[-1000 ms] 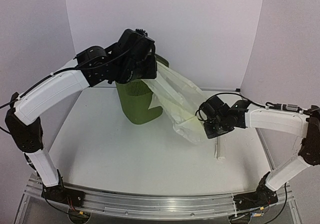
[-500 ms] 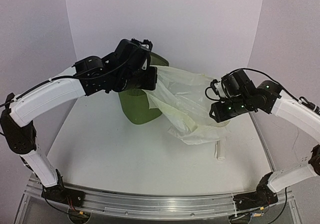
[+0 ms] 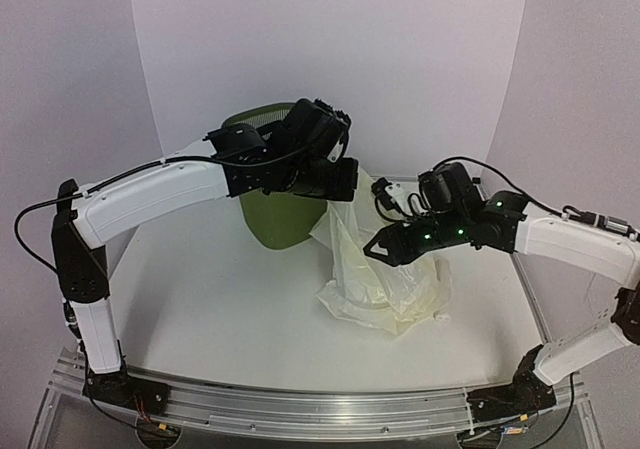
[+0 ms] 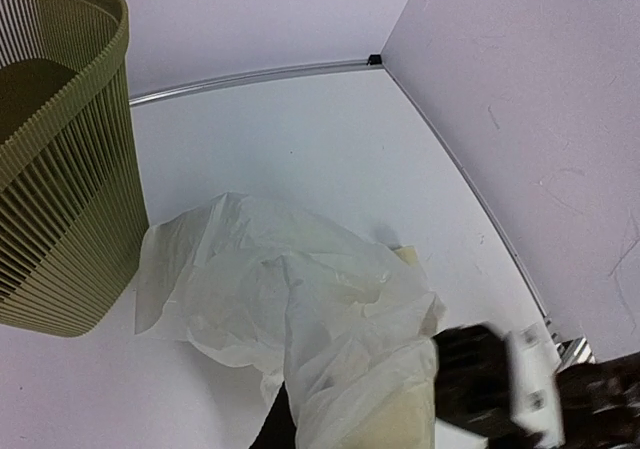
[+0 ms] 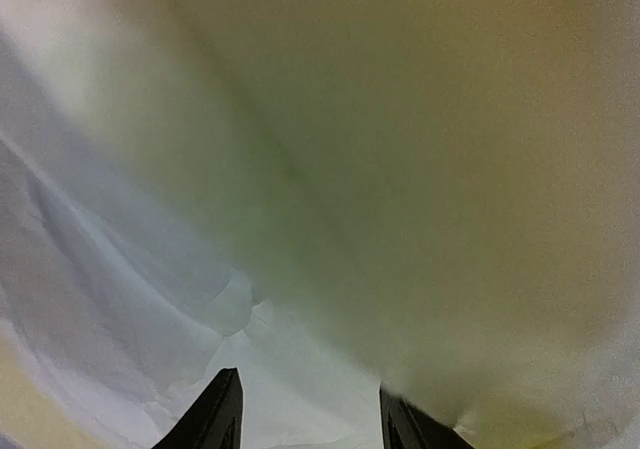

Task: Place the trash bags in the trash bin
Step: Unfold the trash bag at the center of the board.

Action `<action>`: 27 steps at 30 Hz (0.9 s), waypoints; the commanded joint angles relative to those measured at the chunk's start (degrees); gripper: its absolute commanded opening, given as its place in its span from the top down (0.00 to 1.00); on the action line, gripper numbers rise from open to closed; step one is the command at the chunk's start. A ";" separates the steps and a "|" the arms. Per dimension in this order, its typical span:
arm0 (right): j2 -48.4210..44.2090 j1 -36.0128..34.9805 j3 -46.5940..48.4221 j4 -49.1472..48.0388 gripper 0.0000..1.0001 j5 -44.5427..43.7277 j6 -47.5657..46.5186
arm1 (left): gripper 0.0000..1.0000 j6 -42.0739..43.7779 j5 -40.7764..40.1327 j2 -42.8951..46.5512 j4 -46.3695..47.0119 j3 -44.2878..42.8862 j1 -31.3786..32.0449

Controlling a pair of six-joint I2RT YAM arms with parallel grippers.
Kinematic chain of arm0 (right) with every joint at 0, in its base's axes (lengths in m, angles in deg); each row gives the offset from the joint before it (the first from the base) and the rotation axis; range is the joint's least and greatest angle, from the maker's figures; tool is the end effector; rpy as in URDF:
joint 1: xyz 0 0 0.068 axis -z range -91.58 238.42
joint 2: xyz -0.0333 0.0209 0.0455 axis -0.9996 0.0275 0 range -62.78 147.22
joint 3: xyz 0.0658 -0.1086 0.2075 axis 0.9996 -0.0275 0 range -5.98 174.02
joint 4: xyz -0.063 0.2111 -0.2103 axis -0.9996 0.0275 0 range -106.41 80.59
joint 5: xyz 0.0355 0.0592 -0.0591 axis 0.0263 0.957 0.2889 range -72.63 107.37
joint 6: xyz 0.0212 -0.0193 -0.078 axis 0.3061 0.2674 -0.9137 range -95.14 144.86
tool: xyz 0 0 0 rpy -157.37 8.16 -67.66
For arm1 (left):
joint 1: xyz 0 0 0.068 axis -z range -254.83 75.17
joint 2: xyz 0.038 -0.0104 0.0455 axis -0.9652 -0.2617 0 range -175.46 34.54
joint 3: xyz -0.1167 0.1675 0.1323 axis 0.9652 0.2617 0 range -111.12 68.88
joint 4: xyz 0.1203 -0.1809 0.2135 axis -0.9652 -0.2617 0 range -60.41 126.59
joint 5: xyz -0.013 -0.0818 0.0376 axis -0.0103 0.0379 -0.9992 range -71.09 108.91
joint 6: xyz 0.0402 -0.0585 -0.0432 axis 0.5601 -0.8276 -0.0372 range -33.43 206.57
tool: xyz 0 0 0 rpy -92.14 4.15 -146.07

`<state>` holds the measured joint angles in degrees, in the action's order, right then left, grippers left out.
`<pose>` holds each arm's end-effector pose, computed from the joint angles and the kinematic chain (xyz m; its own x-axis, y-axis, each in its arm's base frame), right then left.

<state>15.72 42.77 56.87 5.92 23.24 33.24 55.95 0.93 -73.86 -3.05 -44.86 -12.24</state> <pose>0.2636 0.2803 0.2316 -0.5374 -0.3425 -0.7707 -0.6968 0.6950 0.1770 0.2480 -0.4296 0.3411 -0.5937 0.0922 -0.7994 0.4934 0.8264 -0.2712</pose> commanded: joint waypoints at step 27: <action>23.96 -9.22 -0.21 -32.96 0.59 -38.88 -0.74 | 1.00 -7.84 12.00 4.19 -1.72 -2.01 1.56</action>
<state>36.53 29.48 53.03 -23.46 -11.65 32.90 48.94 12.88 -74.64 -5.63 -48.72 -11.82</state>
